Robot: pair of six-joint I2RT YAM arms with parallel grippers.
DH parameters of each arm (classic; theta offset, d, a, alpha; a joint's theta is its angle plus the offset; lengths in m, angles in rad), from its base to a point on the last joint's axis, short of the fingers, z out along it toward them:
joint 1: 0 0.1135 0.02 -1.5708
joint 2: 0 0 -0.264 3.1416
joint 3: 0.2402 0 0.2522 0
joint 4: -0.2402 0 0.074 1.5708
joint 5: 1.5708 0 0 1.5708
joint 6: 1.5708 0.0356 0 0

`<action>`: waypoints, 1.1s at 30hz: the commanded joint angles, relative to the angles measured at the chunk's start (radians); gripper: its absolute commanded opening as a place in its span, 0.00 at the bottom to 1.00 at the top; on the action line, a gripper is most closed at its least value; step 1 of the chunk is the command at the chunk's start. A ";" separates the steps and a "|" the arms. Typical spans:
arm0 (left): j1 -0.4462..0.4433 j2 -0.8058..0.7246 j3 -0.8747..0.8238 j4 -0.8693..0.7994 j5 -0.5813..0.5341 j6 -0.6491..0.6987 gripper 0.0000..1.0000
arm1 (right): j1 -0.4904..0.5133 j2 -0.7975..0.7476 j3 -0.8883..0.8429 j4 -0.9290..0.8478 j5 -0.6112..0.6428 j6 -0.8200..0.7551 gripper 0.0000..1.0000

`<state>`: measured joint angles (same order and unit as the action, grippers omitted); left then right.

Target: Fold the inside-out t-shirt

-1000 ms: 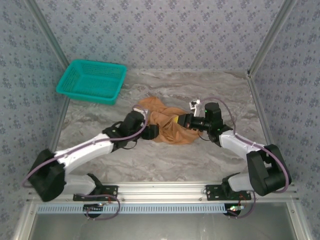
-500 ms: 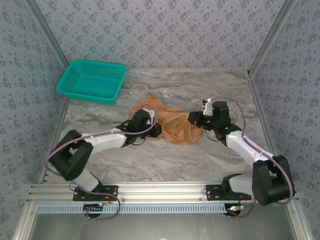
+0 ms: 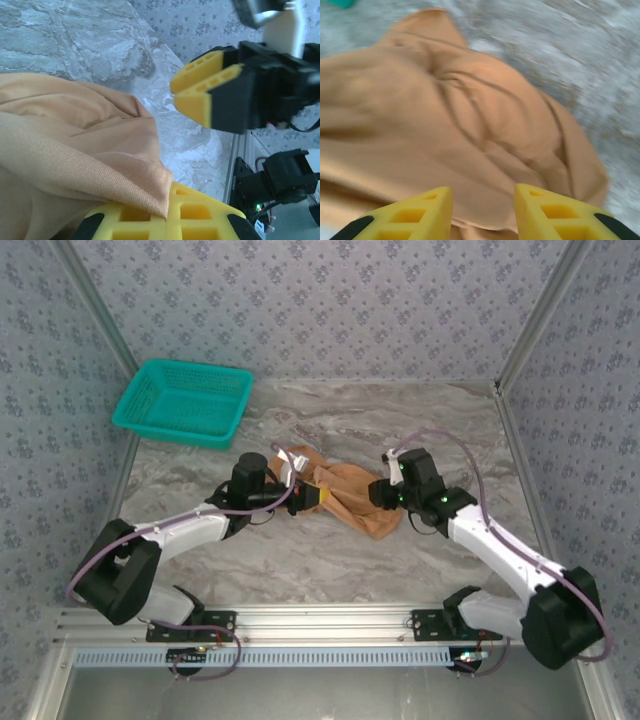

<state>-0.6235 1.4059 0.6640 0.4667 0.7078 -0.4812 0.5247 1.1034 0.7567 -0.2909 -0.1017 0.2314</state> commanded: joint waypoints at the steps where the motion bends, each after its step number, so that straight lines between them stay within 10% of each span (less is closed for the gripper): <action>1: 0.002 -0.024 0.018 -0.021 0.064 0.064 0.00 | 0.038 -0.073 -0.068 0.081 -0.074 -0.088 0.36; 6: 0.001 -0.022 0.034 -0.040 0.064 0.070 0.00 | 0.076 -0.035 -0.131 0.176 -0.126 -0.074 0.30; 17: 0.002 -0.045 0.049 -0.099 0.061 0.099 0.00 | 0.132 0.109 -0.156 0.244 0.009 -0.171 0.56; 25: 0.002 -0.078 0.021 -0.104 0.043 0.116 0.00 | 0.084 0.322 -0.042 0.323 -0.080 -0.207 0.32; 28: 0.012 -0.111 0.014 -0.164 -0.086 0.136 0.00 | 0.036 0.315 0.004 0.258 -0.223 -0.181 0.03; 33: 0.021 -0.092 0.084 -0.426 -0.584 0.143 0.00 | -0.101 0.104 -0.052 0.211 -0.612 0.050 0.00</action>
<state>-0.6102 1.3041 0.6941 0.2047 0.4309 -0.3691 0.4671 1.3140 0.7166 -0.0620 -0.4515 0.1387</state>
